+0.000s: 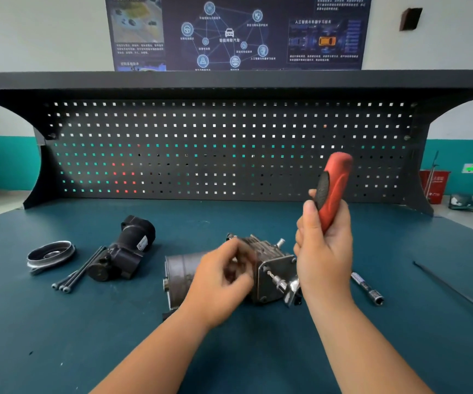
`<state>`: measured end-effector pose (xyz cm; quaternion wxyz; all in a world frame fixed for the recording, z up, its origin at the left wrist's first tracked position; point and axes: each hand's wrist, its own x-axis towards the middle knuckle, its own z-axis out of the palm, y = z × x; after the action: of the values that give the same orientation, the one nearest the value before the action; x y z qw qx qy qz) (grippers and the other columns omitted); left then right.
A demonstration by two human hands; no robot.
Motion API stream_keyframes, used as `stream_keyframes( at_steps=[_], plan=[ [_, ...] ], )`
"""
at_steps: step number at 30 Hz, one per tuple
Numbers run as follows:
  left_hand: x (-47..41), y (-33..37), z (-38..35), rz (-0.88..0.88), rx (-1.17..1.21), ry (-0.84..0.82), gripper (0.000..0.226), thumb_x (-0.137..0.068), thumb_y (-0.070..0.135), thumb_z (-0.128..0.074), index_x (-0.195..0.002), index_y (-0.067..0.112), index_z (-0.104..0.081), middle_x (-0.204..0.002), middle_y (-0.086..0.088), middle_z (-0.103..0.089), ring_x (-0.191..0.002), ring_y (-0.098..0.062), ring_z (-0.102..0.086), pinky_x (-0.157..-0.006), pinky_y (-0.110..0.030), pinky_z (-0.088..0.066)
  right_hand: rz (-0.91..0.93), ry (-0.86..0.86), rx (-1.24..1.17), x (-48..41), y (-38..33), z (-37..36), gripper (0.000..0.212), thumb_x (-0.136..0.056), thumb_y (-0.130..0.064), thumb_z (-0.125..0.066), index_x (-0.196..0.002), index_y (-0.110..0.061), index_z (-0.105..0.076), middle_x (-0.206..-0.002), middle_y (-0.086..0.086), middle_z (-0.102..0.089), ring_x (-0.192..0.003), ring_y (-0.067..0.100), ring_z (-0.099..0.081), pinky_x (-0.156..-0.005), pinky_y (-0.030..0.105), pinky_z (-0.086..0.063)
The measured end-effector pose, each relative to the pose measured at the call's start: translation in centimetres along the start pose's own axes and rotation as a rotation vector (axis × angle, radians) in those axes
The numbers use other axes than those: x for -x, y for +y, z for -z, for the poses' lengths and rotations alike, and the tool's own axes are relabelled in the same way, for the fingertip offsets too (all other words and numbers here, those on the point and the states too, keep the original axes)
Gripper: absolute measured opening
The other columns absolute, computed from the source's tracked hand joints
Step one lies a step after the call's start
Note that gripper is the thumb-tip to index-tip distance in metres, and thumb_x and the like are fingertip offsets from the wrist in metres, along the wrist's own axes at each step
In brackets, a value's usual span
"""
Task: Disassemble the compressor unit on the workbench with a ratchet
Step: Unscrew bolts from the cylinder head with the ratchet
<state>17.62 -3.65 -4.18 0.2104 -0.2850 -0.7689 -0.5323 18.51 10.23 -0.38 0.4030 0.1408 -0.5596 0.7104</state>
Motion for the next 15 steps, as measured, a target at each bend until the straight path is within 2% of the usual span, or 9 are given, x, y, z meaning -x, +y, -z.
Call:
stream_keyframes(
  at_steps=[1,3,5,7,9,11,13,15],
  plan=[
    [0.0,0.0,0.0,0.174,0.037,-0.049,0.010,-0.078,0.015,-0.058,-0.069,0.019,-0.061,-0.057,0.009,-0.060,-0.049,-0.007,-0.046,-0.053,-0.021,-0.037,0.013,-0.007,0.014,0.1,0.0,0.0,0.015,-0.075,-0.054,-0.053,-0.088,-0.048,-0.055,-0.064,-0.014,-0.042,-0.054,0.008,-0.037,-0.056,0.028,-0.030],
    [0.4,-0.3,-0.6,0.433,-0.017,-0.223,0.031,-0.088,0.034,-0.060,-0.063,0.017,-0.065,-0.049,0.006,-0.060,-0.040,-0.007,-0.042,-0.048,-0.020,-0.035,0.023,-0.004,0.022,0.2,0.0,0.0,0.015,-0.075,-0.054,-0.052,-0.088,-0.048,-0.055,-0.065,-0.012,-0.042,-0.055,0.009,-0.037,-0.056,0.028,-0.030],
    [0.7,-0.3,-1.9,0.585,0.059,-0.255,0.040,-0.084,0.048,-0.060,-0.059,0.019,-0.069,-0.046,0.008,-0.055,-0.038,-0.007,-0.039,-0.041,-0.016,-0.031,0.015,0.014,0.025,0.3,0.2,0.1,0.016,-0.076,-0.053,-0.052,-0.090,-0.046,-0.055,-0.066,-0.012,-0.043,-0.055,0.008,-0.038,-0.056,0.028,-0.031],
    [0.8,0.0,-3.2,0.675,0.249,-0.180,0.041,-0.080,0.048,-0.064,-0.050,0.022,-0.068,-0.047,0.008,-0.047,-0.037,-0.007,-0.033,-0.037,-0.016,-0.024,0.000,0.037,0.030,0.4,0.1,0.1,0.019,-0.076,-0.053,-0.052,-0.093,-0.044,-0.055,-0.068,-0.012,-0.045,-0.055,0.008,-0.039,-0.057,0.029,-0.032],
    [0.7,0.5,-4.2,0.726,0.372,-0.116,0.044,-0.077,0.045,-0.067,-0.041,0.020,-0.063,-0.055,-0.001,-0.047,-0.038,-0.007,-0.029,-0.036,-0.017,-0.019,-0.006,0.039,0.050,0.6,0.0,0.0,0.021,-0.076,-0.054,-0.052,-0.095,-0.045,-0.056,-0.068,-0.013,-0.047,-0.057,0.009,-0.042,-0.060,0.033,-0.036],
    [0.7,0.9,-4.9,0.773,0.435,-0.052,0.049,-0.079,0.039,-0.067,-0.036,0.017,-0.059,-0.063,-0.009,-0.047,-0.038,-0.008,-0.026,-0.036,-0.016,-0.017,0.000,0.016,0.075,0.8,-0.1,0.0,0.019,-0.076,-0.053,-0.053,-0.094,-0.046,-0.055,-0.067,-0.015,-0.049,-0.059,0.010,-0.044,-0.063,0.037,-0.039],
    [0.9,1.2,-5.4,0.788,0.476,0.003,0.052,-0.081,0.032,-0.067,-0.033,0.016,-0.056,-0.061,-0.010,-0.046,-0.037,-0.007,-0.026,-0.035,-0.016,-0.017,-0.002,-0.007,0.076,0.8,-0.2,0.0,0.016,-0.075,-0.054,-0.053,-0.090,-0.047,-0.054,-0.066,-0.015,-0.048,-0.059,0.011,-0.044,-0.063,0.037,-0.039],
    [1.1,1.4,-5.6,0.785,0.524,0.040,0.054,-0.084,0.028,-0.066,-0.033,0.016,-0.055,-0.063,-0.012,-0.045,-0.037,-0.007,-0.026,-0.035,-0.017,-0.018,-0.034,0.000,0.035,0.8,-0.2,-0.1,0.013,-0.079,-0.049,-0.055,-0.091,-0.045,-0.056,-0.064,-0.015,-0.047,-0.056,0.009,-0.042,-0.059,0.032,-0.038]
  ],
)
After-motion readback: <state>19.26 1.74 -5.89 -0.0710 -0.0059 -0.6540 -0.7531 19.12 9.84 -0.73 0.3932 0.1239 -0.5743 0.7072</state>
